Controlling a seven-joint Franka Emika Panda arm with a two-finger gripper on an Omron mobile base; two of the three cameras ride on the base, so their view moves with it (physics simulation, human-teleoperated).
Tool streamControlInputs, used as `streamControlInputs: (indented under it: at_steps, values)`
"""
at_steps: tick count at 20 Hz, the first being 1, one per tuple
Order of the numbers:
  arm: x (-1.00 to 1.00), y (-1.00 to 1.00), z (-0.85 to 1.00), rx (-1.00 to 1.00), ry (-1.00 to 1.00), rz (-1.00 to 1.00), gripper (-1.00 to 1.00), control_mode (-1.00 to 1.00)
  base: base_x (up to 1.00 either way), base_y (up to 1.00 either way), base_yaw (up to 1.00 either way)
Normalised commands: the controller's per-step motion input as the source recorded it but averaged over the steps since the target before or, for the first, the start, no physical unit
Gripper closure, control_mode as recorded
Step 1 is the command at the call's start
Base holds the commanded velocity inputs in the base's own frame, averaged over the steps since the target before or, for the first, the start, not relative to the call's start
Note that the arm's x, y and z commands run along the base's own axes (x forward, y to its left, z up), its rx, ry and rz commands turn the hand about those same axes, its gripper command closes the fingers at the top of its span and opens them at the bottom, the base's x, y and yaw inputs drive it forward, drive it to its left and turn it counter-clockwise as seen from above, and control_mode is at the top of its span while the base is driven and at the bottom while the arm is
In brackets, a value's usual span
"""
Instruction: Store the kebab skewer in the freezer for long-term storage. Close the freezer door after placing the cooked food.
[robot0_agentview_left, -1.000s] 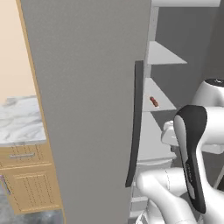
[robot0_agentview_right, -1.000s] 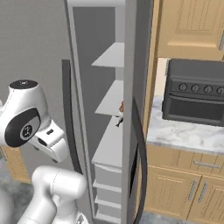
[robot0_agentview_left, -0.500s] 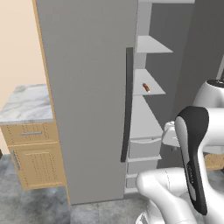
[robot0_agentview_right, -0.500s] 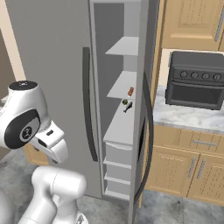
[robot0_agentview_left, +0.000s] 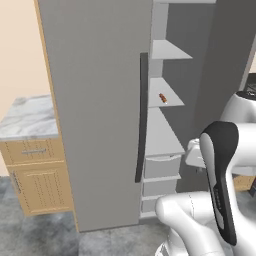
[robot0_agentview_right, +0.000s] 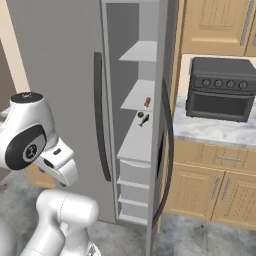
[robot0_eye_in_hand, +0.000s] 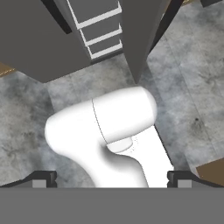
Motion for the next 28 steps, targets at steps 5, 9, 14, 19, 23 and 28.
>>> streamControlInputs:
  at_steps: [5,9,14,19,23,28]
  values:
    - [0.0,0.0,0.0,0.0,0.0,0.0,-1.0,1.0,-0.22,-0.27,-0.06]
    - [0.0,0.0,0.0,0.0,0.0,0.0,-1.0,1.0,-0.13,-0.28,0.0]
    - [0.0,0.0,0.0,0.0,0.0,0.0,-1.0,1.0,-0.01,-0.31,0.02]
    - [0.0,0.0,0.0,0.0,0.0,0.0,-1.0,1.0,-0.12,-0.31,0.02]
    - [0.0,0.0,0.0,0.0,0.0,0.0,-1.0,1.0,-0.36,-0.18,0.0]
    - [0.0,0.0,0.0,0.0,0.0,0.0,-1.0,1.0,-0.15,-0.02,0.0]
